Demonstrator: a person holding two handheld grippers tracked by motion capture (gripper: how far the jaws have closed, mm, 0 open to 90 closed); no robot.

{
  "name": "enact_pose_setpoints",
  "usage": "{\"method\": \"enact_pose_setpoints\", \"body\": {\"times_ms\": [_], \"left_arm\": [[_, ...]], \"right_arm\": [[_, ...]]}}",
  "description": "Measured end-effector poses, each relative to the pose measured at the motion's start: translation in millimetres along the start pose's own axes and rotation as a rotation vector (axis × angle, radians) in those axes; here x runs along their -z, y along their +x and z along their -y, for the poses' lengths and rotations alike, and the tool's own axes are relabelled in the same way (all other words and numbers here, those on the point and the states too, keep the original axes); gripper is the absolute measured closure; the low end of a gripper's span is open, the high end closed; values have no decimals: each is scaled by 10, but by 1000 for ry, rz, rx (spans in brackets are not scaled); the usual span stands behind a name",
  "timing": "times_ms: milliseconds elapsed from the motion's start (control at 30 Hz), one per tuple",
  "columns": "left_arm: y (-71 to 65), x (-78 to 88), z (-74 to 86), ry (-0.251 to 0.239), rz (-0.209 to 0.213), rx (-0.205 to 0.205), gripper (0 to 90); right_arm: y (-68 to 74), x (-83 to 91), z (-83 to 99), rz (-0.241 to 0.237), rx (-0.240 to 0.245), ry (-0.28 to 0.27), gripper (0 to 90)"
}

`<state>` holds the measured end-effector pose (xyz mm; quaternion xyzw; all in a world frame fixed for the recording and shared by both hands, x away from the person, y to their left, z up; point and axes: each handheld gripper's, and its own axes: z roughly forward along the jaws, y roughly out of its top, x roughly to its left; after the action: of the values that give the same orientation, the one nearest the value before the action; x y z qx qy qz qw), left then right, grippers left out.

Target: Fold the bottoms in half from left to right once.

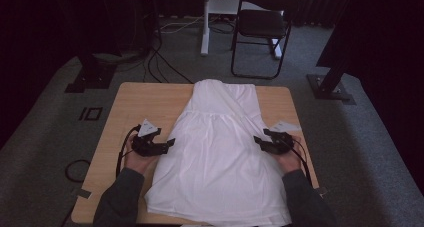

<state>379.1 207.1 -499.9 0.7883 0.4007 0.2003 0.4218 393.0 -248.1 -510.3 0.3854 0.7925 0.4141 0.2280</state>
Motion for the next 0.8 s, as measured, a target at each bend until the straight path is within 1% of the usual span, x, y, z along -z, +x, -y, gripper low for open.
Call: {"method": "enact_pose_setpoints", "body": {"times_ms": [33, 67, 133, 167, 200, 233, 267, 300, 333, 367, 400, 433, 467, 500, 533, 567, 633, 667, 700, 733, 767, 800], "left_arm": [[32, -142, -12, 31, 3, 7, 274], [32, -142, -12, 31, 3, 7, 274], [33, -270, -9, 61, 13, 7, 275], [28, -380, 5, 92, 21, 7, 275], [28, -380, 5, 92, 21, 7, 275], [18, -462, 34, 114, 19, 7, 275], [18, -462, 34, 114, 19, 7, 278], [16, -506, 74, 125, 21, 12, 290], [16, -506, 74, 125, 21, 12, 295], [18, -516, 97, 129, 21, 14, 296], [28, -523, 117, 133, 23, 17, 296], [53, -533, 135, 137, 21, 28, 294], [53, -533, 135, 137, 21, 28, 294], [76, -536, 127, 122, 16, 45, 295], [76, -536, 127, 122, 16, 45, 295], [86, -537, 114, 116, 10, 46, 296], [96, -558, 96, 116, 11, 56, 302], [100, -583, 89, 125, 12, 56, 326], [94, -651, 95, 162, 13, 59, 399], [94, -651, 95, 162, 13, 59, 502], [71, -685, 120, 182, 1, 42, 623], [71, -685, 120, 182, 1, 42, 712]], "right_arm": [[-26, -232, -120, 18, 0, 29, 415], [-26, -232, -120, 18, 0, 29, 415], [-48, -449, -223, 21, 13, 59, 402], [-73, -631, -293, 29, 16, 78, 419], [-73, -631, -293, 29, 16, 78, 419], [-110, -767, -335, 47, 18, 130, 629], [-110, -767, -335, 47, 18, 130, 629], [-183, -776, -370, 119, 14, 149, 870], [-183, -776, -370, 119, 14, 149, 870], [-306, -653, -398, 225, -49, 98, 893], [-306, -653, -398, 225, -49, 98, 893], [-434, -559, -385, 269, -104, 78, 894], [-434, -559, -385, 269, -104, 78, 894], [-511, -563, -324, 260, -135, 101, 893], [-511, -563, -324, 260, -135, 101, 893], [-502, -627, -252, 268, -117, 140, 893], [-499, -655, -229, 267, -116, 149, 893], [-501, -693, -198, 256, -130, 155, 892], [-504, -771, -143, 231, -149, 170, 891], [-504, -771, -143, 231, -149, 170, 891], [-499, -842, -91, 233, -142, 210, 890], [-499, -842, -91, 233, -142, 210, 890]]}}
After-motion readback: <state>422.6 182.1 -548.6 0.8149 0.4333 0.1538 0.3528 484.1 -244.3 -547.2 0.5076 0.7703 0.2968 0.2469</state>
